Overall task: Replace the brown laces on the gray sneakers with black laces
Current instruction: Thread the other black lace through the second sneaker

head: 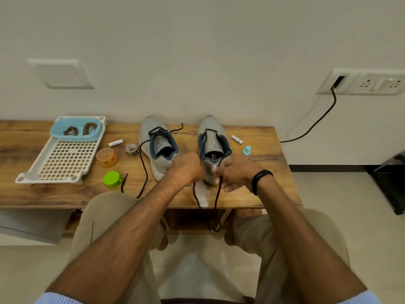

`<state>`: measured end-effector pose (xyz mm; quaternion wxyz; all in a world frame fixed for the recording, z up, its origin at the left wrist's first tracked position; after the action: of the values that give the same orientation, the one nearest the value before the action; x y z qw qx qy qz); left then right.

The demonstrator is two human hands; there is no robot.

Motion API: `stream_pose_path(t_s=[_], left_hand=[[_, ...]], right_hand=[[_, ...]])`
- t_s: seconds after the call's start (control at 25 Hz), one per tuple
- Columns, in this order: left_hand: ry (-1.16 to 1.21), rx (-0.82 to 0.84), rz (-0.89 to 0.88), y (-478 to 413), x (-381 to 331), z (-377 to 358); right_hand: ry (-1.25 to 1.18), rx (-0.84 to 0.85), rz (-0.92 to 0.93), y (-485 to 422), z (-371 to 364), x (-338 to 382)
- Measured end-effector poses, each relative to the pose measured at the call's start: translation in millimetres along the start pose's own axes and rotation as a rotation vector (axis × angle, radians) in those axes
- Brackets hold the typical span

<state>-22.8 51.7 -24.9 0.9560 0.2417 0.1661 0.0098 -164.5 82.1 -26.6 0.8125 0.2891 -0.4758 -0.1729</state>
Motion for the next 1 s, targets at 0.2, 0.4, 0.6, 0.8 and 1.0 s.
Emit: stream_pose_path(t_s=[0.2, 0.4, 0.6, 0.8, 1.0], left_hand=[[0.785, -0.097, -0.191, -4.8, -19.9, 21.4], [0.911, 0.101, -0.168, -1.1, -24.2, 27.9], [0.689, -0.222, -0.284, -21.1, -11.5, 57.5], [0.631, -0.194, -0.311, -28.5, -20.9, 53.4], [0.594, -0.156, -0.219, -34.0, -1.9, 57.3]], right_hand=[[-0.783, -0.125, 0.299, 3.6, 38.0, 29.4], [-0.986, -0.566, 0.198, -17.7, 79.8, 21.3], [0.099, -0.859, 0.326, -13.2, 78.0, 41.6], [-0.026, -0.327, 0.605, -21.2, 36.0, 63.7], [0.076, -0.961, 0.137, -10.0, 100.8, 24.5]])
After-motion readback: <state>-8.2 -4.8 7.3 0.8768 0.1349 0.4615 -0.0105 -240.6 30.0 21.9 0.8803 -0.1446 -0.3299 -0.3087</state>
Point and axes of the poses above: each hand's wrist, its own y-axis away from the middle knuckle, its own z-axis out of the back of the hand, x = y × z, the point moved 6 cm from there along -y, towards the middle knuckle, and after that the axes turned 1 degree about -z, right-handed, at the moved point
